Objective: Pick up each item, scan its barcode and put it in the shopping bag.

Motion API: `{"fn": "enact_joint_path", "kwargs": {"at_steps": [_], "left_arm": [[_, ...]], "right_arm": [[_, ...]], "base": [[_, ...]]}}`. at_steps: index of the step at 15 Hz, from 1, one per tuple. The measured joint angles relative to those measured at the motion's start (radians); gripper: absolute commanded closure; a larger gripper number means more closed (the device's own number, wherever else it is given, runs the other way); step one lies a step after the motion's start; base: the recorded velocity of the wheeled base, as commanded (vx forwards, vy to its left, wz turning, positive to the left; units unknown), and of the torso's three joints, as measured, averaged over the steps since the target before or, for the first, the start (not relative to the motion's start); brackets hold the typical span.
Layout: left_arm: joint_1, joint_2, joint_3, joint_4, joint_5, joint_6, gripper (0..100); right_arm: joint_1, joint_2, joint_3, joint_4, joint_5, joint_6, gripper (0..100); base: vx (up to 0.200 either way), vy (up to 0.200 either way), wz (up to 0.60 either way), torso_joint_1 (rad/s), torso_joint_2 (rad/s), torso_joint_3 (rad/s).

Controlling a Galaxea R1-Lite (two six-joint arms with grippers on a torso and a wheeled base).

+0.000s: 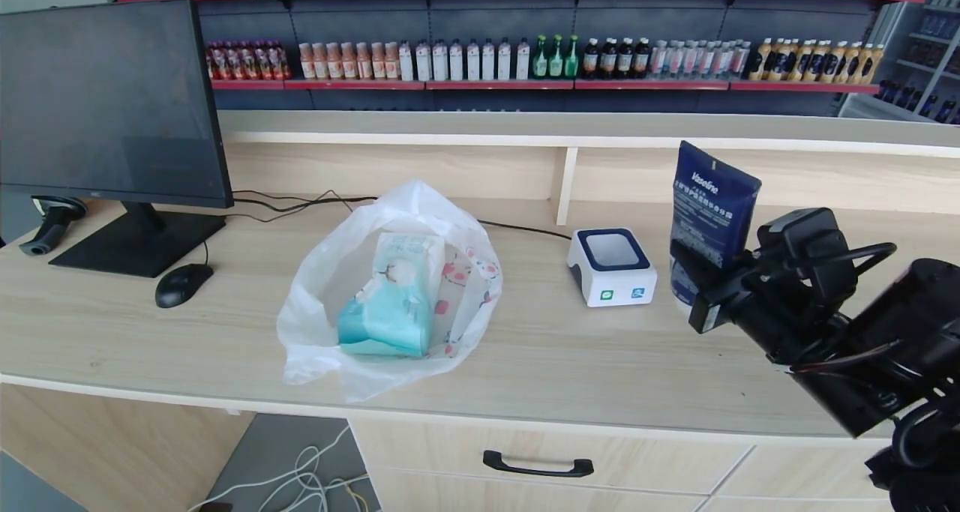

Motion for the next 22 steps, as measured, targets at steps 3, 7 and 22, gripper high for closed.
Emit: {"fn": "enact_joint_path", "kwargs": {"at_steps": [3, 7, 22], "left_arm": [[-0.001, 0.0, 0.0, -0.001, -0.001, 0.001, 0], [-0.001, 0.0, 0.0, -0.001, -0.001, 0.0, 0], [-0.001, 0.0, 0.0, -0.003, -0.001, 0.001, 0]], "right_arm": [[-0.041, 0.073, -0.166, -0.002, 0.157, -0.099, 100], [-0.117, 0.151, -0.27, -0.001, 0.34, -0.208, 100], [-0.189, 0.417, -0.603, 0.0, 0.768, -0.35, 100]], "base": [[0.0, 0.0, 0.0, 0.0, 0.0, 0.0], [0.0, 0.0, 0.0, 0.0, 0.0, 0.0], [0.0, 0.0, 0.0, 0.0, 0.0, 0.0]]}}
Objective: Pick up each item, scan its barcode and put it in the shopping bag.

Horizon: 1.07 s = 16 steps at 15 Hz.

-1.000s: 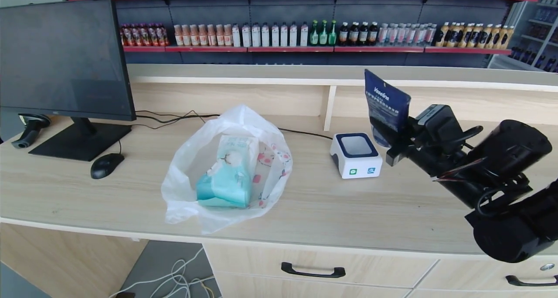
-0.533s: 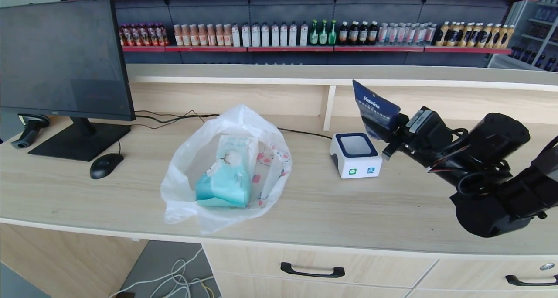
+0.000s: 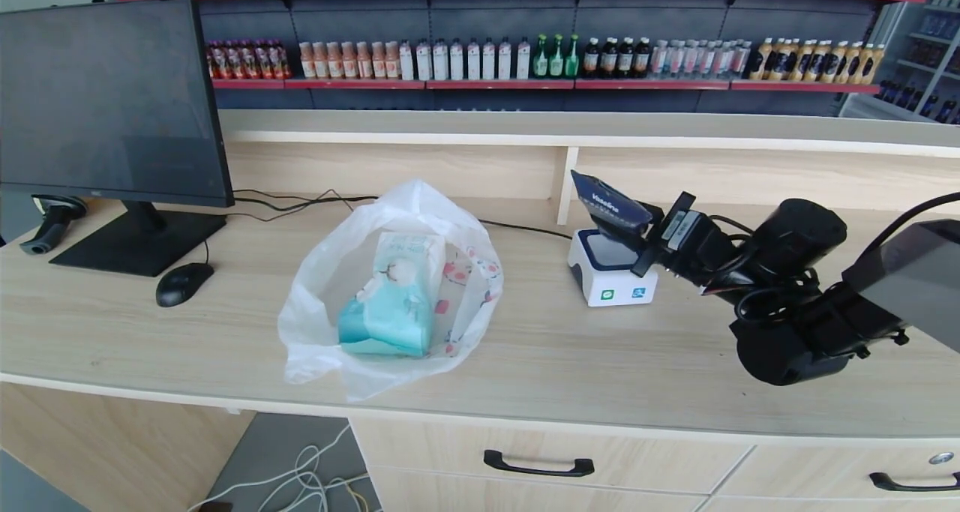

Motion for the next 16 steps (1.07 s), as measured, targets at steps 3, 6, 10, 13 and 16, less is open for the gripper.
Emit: {"fn": "enact_joint_path", "kwargs": {"at_steps": [3, 6, 10, 13, 16], "left_arm": [[0.0, 0.0, 0.0, -0.002, 0.0, 0.0, 0], [-0.001, 0.0, 0.0, -0.002, 0.0, 0.001, 0], [-0.001, 0.0, 0.0, -0.002, 0.0, 0.001, 0], [-0.001, 0.0, 0.0, -0.002, 0.0, 0.001, 0], [0.0, 0.0, 0.0, 0.0, 0.0, 0.001, 0]], "right_arm": [[-0.003, 0.027, -0.016, 0.0, 0.004, -0.002, 100], [-0.007, 0.042, -0.033, 0.0, 0.001, -0.002, 100], [-0.004, 0.048, -0.037, 0.0, 0.001, -0.003, 100], [-0.005, 0.049, -0.037, 0.0, 0.0, -0.004, 100], [-0.005, 0.049, -0.035, 0.0, -0.003, -0.004, 100]], "base": [[0.0, 0.0, 0.0, 0.0, 0.0, 0.0], [0.0, 0.0, 0.0, 0.0, 0.0, 0.0], [0.0, 0.0, 0.0, 0.0, 0.0, 0.0], [0.0, 0.0, 0.0, 0.0, 0.0, 0.0], [0.0, 0.0, 0.0, 0.0, 0.0, 0.0]]}}
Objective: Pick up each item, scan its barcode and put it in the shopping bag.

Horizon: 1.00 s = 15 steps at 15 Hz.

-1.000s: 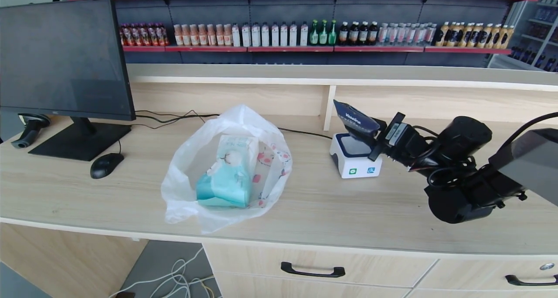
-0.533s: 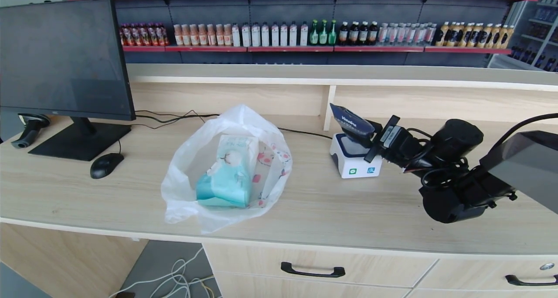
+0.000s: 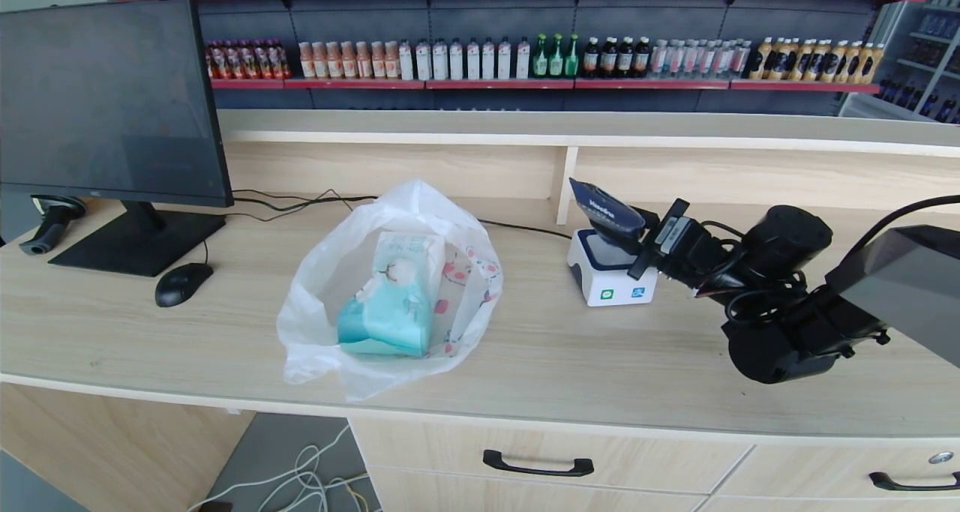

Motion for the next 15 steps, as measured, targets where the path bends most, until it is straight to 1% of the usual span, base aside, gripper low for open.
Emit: {"fn": "enact_joint_path", "kwargs": {"at_steps": [5, 8, 13, 15], "left_arm": [[0.0, 0.0, 0.0, -0.001, 0.0, 0.0, 0], [0.001, 0.0, 0.0, 0.0, 0.0, 0.001, 0], [0.0, 0.0, 0.0, 0.001, 0.0, 0.0, 0], [0.0, 0.0, 0.0, 0.002, 0.001, 0.001, 0]], "right_arm": [[0.003, -0.003, 0.008, 0.0, -0.01, 0.003, 100], [0.004, -0.011, 0.017, 0.001, -0.027, 0.033, 100], [0.039, -0.085, 0.033, 0.0, -0.29, 0.19, 100], [0.052, -0.111, 0.038, 0.0, -0.344, 0.241, 100]], "base": [[0.0, 0.0, 0.0, 0.0, 0.0, 0.0], [0.0, 0.0, 0.0, 0.0, 0.0, 0.0], [0.0, 0.0, 0.0, 0.0, 0.0, 0.0], [0.0, 0.0, 0.0, 0.0, 0.0, 0.0]]}}
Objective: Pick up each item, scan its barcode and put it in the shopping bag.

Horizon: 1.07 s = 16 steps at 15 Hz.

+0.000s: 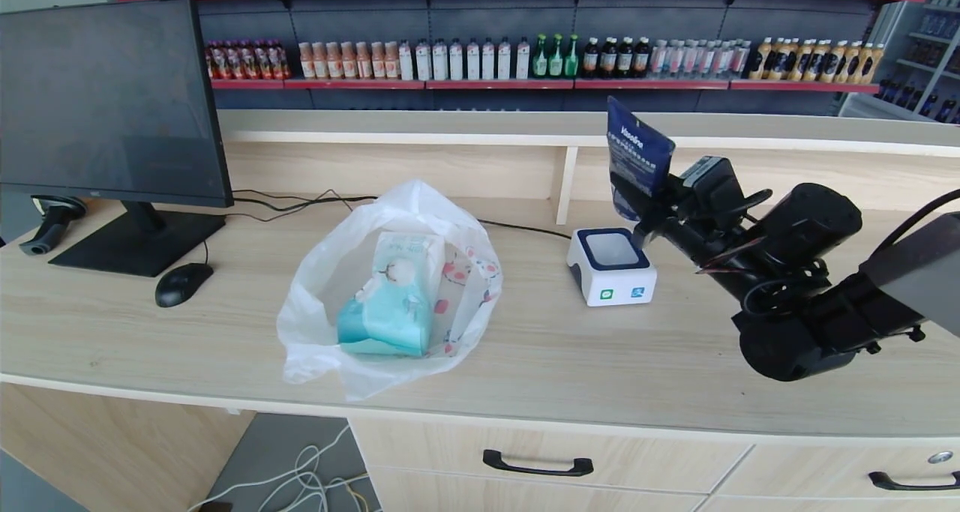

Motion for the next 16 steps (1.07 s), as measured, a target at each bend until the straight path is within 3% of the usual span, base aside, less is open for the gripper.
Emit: {"fn": "enact_joint_path", "kwargs": {"at_steps": [5, 7, 9, 12, 16], "left_arm": [[0.0, 0.0, 0.0, 0.0, 0.0, -0.001, 0], [0.0, 0.0, 0.0, 0.0, 0.0, 0.0, 0], [0.0, 0.0, 0.0, 0.0, 0.0, 0.0, 0], [0.0, 0.0, 0.0, -0.001, 0.0, 0.0, 0], [0.001, 0.0, 0.0, -0.001, 0.0, 0.0, 0]], "right_arm": [[0.021, -0.095, 0.119, 0.001, -0.257, 0.275, 100], [0.041, -0.129, 0.165, 0.001, -0.443, 0.427, 100], [0.062, -0.155, 0.192, 0.0, -0.558, 0.5, 100], [0.1, -0.183, 0.241, 0.001, -0.634, 0.533, 100], [0.127, -0.21, 0.265, 0.0, -0.639, 0.535, 100]], "base": [[0.0, 0.0, 0.0, 0.0, 0.0, 0.0], [0.0, 0.0, 0.0, 0.0, 0.0, 0.0], [0.0, 0.0, 0.0, 0.0, 0.0, 0.0], [0.0, 0.0, 0.0, 0.0, 0.0, 0.0], [0.0, 0.0, 0.0, 0.0, 0.0, 0.0]]}}
